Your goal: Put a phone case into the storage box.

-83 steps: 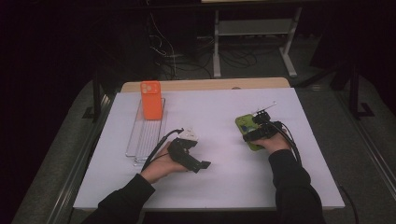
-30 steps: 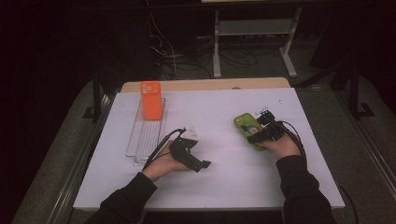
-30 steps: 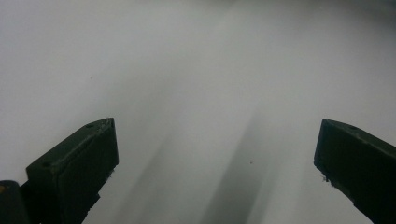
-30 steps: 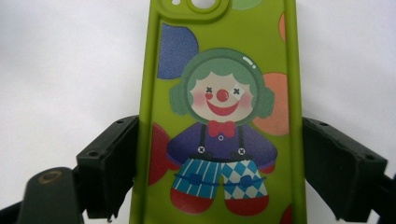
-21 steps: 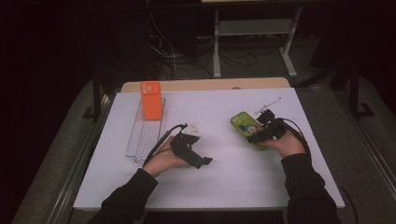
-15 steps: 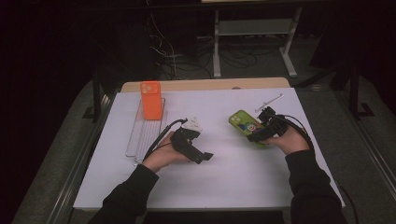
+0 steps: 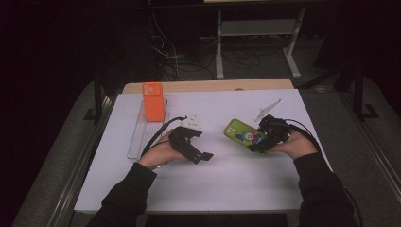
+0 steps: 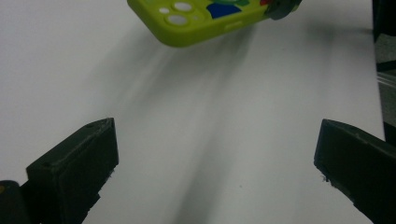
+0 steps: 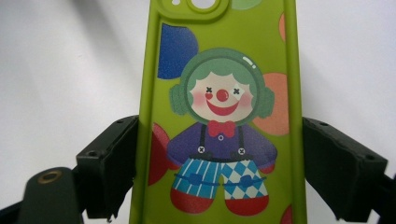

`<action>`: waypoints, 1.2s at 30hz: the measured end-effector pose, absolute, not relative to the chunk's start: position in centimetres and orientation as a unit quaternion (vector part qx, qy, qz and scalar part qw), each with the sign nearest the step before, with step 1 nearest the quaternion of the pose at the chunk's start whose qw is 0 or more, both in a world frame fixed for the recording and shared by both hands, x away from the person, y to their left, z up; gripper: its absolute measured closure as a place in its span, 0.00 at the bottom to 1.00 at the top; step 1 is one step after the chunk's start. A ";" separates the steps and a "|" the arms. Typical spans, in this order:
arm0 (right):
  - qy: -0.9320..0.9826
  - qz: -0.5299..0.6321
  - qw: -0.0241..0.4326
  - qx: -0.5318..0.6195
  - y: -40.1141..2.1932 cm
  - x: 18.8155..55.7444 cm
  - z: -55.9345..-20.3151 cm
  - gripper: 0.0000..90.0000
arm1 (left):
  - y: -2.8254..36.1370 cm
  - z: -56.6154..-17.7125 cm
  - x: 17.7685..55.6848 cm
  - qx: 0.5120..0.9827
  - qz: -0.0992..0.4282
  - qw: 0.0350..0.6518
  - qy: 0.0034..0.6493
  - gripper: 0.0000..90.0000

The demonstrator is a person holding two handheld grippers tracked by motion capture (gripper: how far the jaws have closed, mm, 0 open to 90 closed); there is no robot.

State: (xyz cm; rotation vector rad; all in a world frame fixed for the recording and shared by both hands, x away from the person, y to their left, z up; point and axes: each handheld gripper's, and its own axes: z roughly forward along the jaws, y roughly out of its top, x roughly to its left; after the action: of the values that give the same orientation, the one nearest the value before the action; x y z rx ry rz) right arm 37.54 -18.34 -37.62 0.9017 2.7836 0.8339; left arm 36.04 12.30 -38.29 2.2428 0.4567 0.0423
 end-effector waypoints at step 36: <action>0.963 0.261 -0.006 0.064 -9.5 33.4 -38.3 0.17 | 11.1 -38.7 33.6 0.926 -0.020 0.374 0.035 0.00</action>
State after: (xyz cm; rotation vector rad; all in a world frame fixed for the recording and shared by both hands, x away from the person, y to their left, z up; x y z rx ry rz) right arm 33.42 -9.49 -38.32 0.2023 3.0378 0.8235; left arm 33.65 11.12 -38.71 2.3720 0.0901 -0.0512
